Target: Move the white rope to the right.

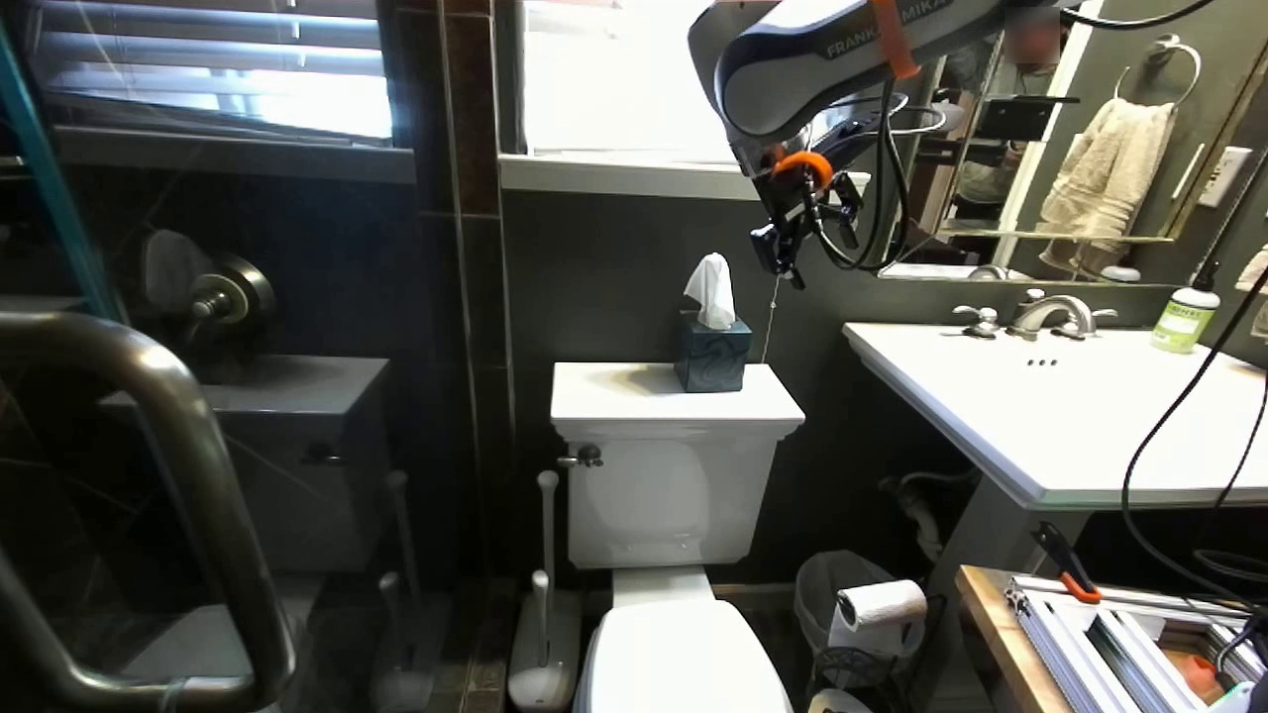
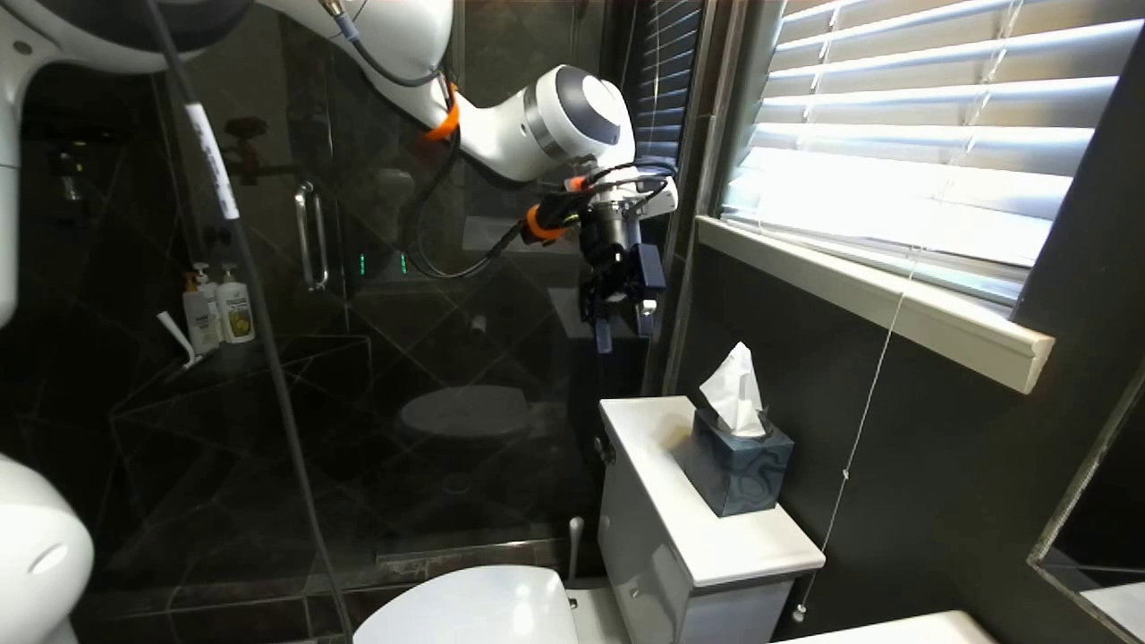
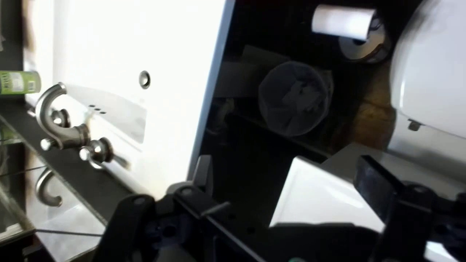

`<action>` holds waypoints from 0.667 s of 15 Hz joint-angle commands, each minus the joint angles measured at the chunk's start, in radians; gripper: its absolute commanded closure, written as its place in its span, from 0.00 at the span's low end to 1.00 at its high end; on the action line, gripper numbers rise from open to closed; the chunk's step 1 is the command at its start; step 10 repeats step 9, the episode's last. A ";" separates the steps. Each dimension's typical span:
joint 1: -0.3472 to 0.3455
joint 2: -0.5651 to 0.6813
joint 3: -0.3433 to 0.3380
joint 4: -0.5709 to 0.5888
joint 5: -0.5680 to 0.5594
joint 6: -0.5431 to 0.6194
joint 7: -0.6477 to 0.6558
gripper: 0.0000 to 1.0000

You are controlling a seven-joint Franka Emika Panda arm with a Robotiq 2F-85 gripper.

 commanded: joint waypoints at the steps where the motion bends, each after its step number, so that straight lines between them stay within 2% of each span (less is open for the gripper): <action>1: 0.009 0.002 -0.012 0.007 0.044 0.004 -0.011 0.00; 3: 0.008 -0.007 -0.012 0.004 0.081 0.013 -0.018 0.00; 10: 0.006 -0.014 -0.012 0.002 0.091 0.015 -0.025 0.00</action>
